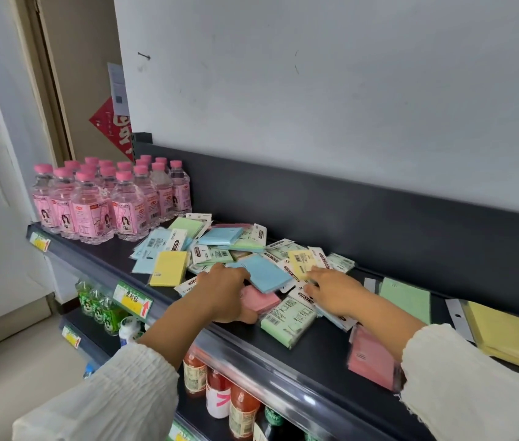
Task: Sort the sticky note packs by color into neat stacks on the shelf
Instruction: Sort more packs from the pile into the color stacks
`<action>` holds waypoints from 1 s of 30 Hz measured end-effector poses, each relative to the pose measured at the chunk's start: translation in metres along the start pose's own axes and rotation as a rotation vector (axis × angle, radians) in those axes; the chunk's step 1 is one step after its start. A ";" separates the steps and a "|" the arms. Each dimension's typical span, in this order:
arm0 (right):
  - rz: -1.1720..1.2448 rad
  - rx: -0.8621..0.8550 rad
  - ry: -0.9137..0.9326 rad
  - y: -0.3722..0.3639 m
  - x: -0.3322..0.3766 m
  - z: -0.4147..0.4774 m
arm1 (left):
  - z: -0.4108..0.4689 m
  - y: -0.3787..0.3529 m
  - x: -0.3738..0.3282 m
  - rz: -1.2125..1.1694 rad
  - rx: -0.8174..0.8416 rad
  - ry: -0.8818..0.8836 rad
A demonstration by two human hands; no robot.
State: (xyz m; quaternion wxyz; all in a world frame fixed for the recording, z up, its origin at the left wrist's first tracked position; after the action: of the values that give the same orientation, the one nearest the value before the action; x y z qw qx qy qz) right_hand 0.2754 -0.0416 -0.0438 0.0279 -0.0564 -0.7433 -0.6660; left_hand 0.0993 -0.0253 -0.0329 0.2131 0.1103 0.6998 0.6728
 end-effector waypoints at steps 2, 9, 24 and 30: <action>0.068 0.004 0.033 0.000 0.003 -0.002 | 0.001 0.007 -0.004 0.052 -0.065 -0.034; 0.430 -0.126 0.060 0.041 -0.002 -0.026 | -0.009 0.051 -0.020 -0.260 -0.336 -0.197; 0.484 -0.060 0.092 0.025 -0.005 -0.051 | -0.017 -0.016 -0.024 0.091 0.221 0.004; 0.478 -0.033 0.152 0.023 0.006 -0.062 | -0.019 -0.011 -0.025 -0.032 0.261 0.099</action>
State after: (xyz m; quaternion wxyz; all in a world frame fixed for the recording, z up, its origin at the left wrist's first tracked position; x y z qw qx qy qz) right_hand 0.2702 -0.1006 -0.0135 0.2397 -0.1807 -0.6937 -0.6547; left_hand 0.1146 -0.0538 -0.0403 0.1728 0.0924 0.7928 0.5770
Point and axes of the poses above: each hand's wrist, its own z-axis towards the middle knuckle, its own y-axis out of the back of the hand, x = y × z, the point moved 10 cm from there along z, towards the middle knuckle, and after that the axes turned 1 degree about y, right-handed, at the moved point
